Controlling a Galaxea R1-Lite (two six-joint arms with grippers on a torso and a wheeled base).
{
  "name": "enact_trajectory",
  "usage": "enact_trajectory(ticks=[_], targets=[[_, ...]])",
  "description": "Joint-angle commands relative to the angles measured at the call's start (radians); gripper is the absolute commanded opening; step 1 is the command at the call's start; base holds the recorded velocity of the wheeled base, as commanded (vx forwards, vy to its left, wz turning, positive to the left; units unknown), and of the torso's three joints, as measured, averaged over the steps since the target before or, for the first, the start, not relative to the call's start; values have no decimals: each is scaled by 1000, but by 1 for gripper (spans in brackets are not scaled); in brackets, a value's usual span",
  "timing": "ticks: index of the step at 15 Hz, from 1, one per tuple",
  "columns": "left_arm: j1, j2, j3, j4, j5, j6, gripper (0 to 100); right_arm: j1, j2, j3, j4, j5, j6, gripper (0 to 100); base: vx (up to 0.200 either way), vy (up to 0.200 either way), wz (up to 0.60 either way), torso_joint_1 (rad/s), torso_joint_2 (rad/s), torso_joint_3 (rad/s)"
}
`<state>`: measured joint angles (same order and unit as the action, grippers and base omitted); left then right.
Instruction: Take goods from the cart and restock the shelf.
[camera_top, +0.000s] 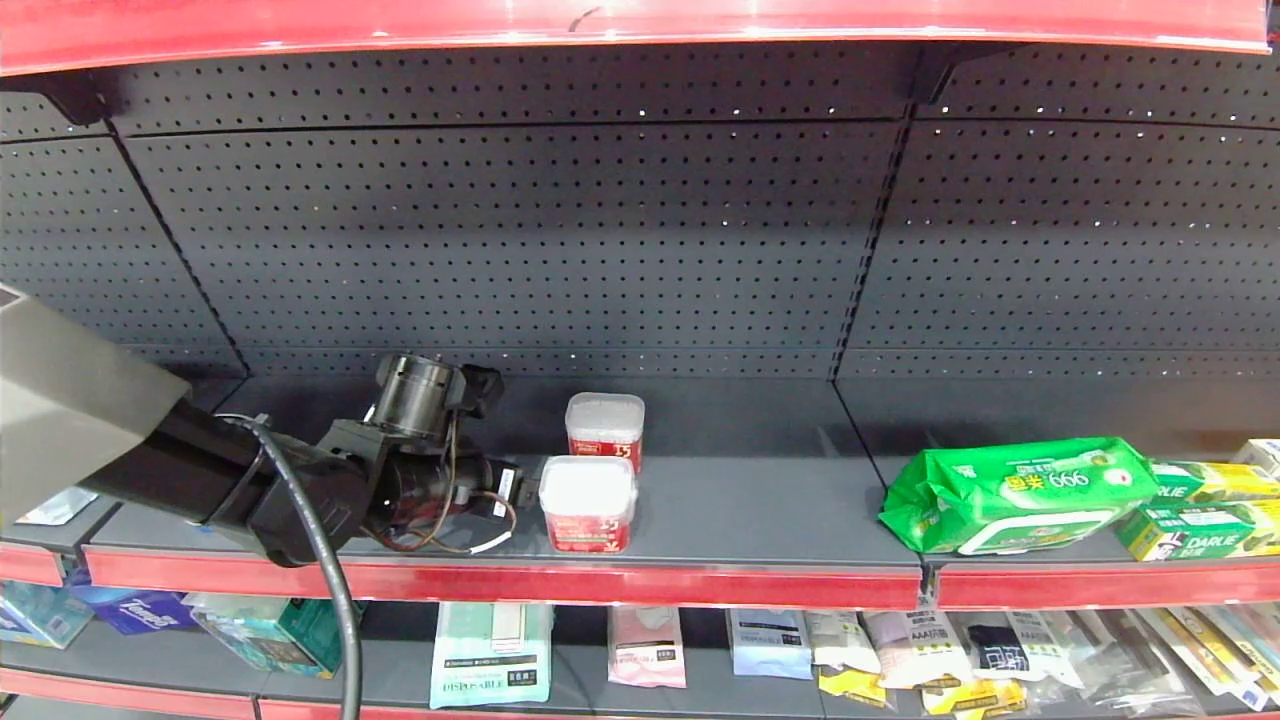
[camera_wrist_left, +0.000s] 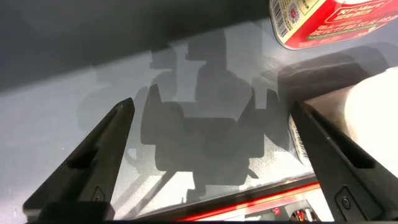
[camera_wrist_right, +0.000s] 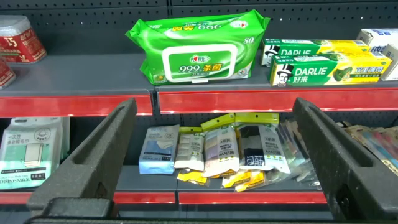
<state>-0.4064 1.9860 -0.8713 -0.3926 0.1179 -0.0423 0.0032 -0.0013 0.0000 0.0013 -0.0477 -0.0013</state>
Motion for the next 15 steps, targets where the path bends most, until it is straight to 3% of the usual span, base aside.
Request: enact_trajectory(ticks=[1, 15], targets=[[-2, 2, -3, 1, -1, 1, 100, 0, 1, 0, 0, 0, 0, 100, 0, 0, 0, 0, 0, 0], [-11, 8, -5, 4, -1, -1, 100, 0, 1, 0, 0, 0, 0, 100, 0, 0, 0, 0, 0, 0]])
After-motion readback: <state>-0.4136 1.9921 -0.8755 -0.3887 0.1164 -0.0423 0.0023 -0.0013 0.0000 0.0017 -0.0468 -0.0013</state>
